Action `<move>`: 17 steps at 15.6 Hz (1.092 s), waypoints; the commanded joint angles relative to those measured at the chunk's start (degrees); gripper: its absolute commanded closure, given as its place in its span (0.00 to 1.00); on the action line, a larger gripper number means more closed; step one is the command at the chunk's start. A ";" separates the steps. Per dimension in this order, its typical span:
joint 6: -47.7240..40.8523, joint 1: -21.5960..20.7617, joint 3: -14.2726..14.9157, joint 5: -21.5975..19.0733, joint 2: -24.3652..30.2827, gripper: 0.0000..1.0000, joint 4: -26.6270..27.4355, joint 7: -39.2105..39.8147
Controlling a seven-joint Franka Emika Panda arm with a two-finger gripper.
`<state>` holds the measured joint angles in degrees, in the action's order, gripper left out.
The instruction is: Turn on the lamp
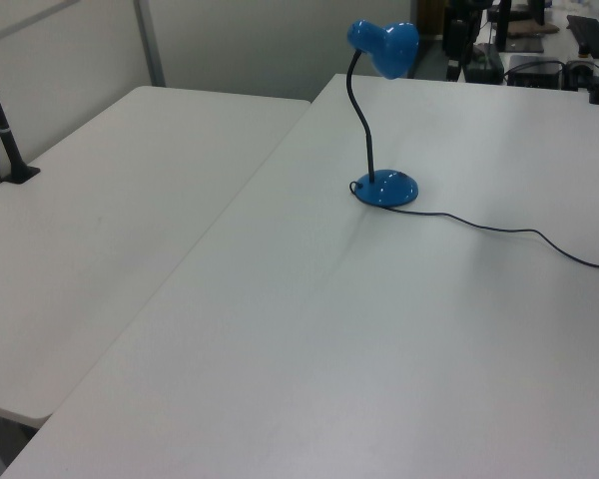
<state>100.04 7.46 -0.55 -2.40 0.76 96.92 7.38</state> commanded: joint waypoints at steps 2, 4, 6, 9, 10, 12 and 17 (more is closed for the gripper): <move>-0.28 -0.70 0.02 1.00 0.11 0.00 0.02 -1.58; -0.28 -0.70 0.02 1.00 0.11 0.00 0.02 -1.58; -0.28 -0.70 0.02 1.00 0.11 0.00 0.02 -1.58; -0.28 -0.70 0.02 1.00 0.11 0.00 0.02 -1.58; -0.28 -0.70 0.02 1.00 0.11 0.00 0.02 -1.58; -0.28 -0.70 0.02 1.00 0.11 0.00 0.02 -1.58; -0.37 -0.61 0.02 1.00 0.29 0.00 0.02 -0.97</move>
<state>100.03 7.41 -0.55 -2.40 0.71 96.92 7.35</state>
